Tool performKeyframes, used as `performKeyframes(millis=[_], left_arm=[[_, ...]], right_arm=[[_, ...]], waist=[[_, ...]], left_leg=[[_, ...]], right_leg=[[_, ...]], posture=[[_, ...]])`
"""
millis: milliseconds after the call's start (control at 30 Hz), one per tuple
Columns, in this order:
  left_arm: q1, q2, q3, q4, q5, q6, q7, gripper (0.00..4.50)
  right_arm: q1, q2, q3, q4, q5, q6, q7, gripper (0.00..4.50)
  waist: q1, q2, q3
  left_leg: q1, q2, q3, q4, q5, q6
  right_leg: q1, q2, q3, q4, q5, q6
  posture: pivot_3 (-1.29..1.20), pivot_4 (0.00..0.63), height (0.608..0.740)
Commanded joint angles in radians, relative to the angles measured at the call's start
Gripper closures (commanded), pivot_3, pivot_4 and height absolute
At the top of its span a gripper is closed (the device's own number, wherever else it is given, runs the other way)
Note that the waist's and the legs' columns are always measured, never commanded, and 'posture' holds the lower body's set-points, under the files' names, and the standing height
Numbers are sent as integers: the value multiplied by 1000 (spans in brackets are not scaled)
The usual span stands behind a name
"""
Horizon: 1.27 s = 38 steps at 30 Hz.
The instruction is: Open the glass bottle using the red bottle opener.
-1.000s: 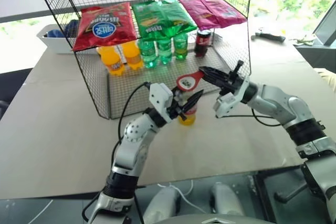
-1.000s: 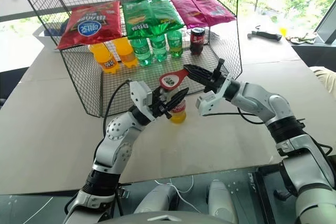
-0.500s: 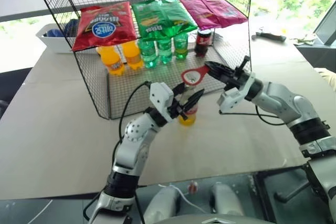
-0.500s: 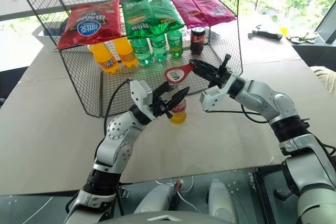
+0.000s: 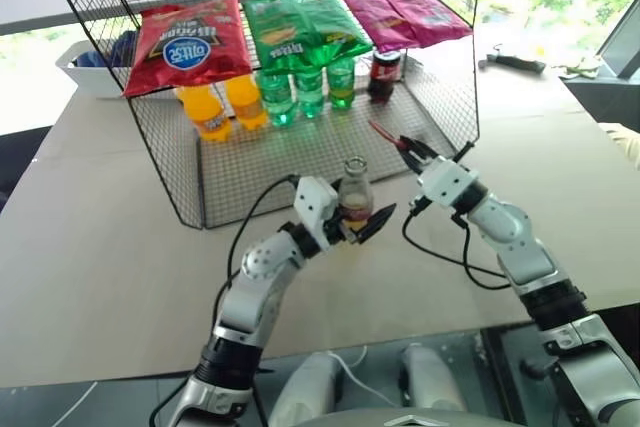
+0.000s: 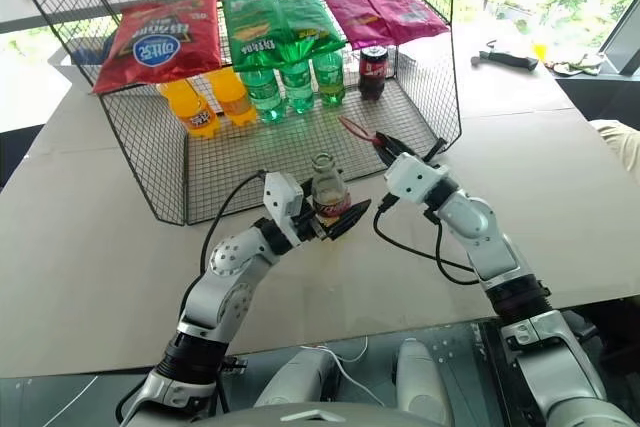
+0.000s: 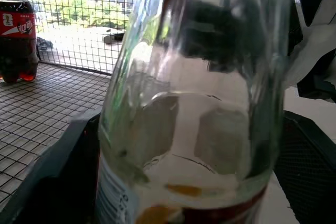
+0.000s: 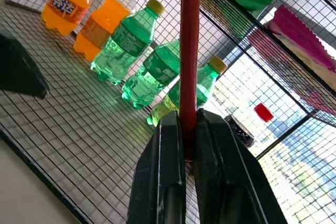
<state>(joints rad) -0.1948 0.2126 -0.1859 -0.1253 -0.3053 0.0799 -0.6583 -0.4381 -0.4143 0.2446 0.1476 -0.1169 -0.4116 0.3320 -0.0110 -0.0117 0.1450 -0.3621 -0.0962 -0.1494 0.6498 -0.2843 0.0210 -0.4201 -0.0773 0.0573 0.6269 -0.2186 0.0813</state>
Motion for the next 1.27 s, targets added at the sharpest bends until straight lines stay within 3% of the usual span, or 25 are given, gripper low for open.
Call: performKeyframes(millis=[33, 200, 333, 367, 400, 533, 633, 667, 933, 1133, 1267], left_arm=[[-2, 4, 0, -37, 7, -18, -7, 45], [21, 32, 6, -56, 10, -22, -18, 45], [77, 99, 22, -97, 9, -22, -54, 45], [97, 118, 30, -109, 6, -22, -63, 0], [114, 134, 36, -118, 4, -22, -67, 0], [178, 184, 69, -131, -7, -33, -86, 0], [214, 206, 93, -138, -12, -35, -93, 0], [234, 217, 107, -146, -18, -33, -95, 0], [414, 272, 213, -243, -40, -3, -62, 0], [541, 278, 307, -268, -15, 5, 6, 0], [595, 273, 330, -280, 1, -6, 32, 0]], right_arm=[[29, 15, -38, -92, 45, 63, 24, 4500], [90, 41, -54, -174, 130, 200, 84, 4500], [195, 64, -81, -323, 303, 479, 125, 4500], [227, 68, -88, -363, 350, 552, 131, 3661], [251, 70, -95, -398, 382, 608, 134, 3434], [316, 83, -139, -499, 483, 782, 106, 1751], [349, 74, -164, -541, 513, 841, 104, 269], [370, 63, -177, -557, 531, 872, 110, 45], [543, -73, -251, -610, 567, 871, 243, 45], [658, -140, -325, -521, 521, 551, 431, 45], [667, -149, -357, -463, 530, 488, 483, 45]], waist=[[1, 0, 0], [0, 0, 0], [0, 0, 0], [0, 0, 0], [0, 1, 0], [1, 2, 1], [1, 2, 1], [1, 2, 1], [3, 2, 1], [3, 1, 2], [3, 1, 2]], left_leg=[[0, 0, 0, 0, 0, 0], [-1, 0, 0, 0, 0, 0], [0, 0, -1, -1, 0, 0], [-1, 0, -1, -1, 0, 0], [-1, 1, -2, -1, 0, 0], [-2, 1, -1, -2, 0, 0], [-1, 1, -1, -1, -1, 0], [-1, 1, -1, -2, -1, 0], [-1, 1, 0, -1, -1, 2], [1, 2, 0, -1, -4, 5], [3, 2, 0, 1, -4, 6]], right_leg=[[0, 0, 0, 0, 0, 0], [0, 0, 0, 0, 0, 0], [0, 0, -1, 0, 0, 0], [-1, 0, -1, 0, 0, 0], [0, 0, -1, -1, 0, 0], [-1, 0, -1, -1, 0, 0], [-1, 0, -1, 0, 0, 0], [0, 0, -2, 0, 0, 0], [0, -1, -2, -1, 0, 0], [3, -1, -3, -1, 0, 0], [6, -1, -3, -1, 0, 1]], posture=[[0, 150, 740], [0, 150, 740], [0, 150, 740], [0, 150, 740], [0, 150, 740], [0, 150, 740], [0, 150, 740], [0, 150, 740], [0, 150, 740], [0, 150, 740], [0, 150, 740]])
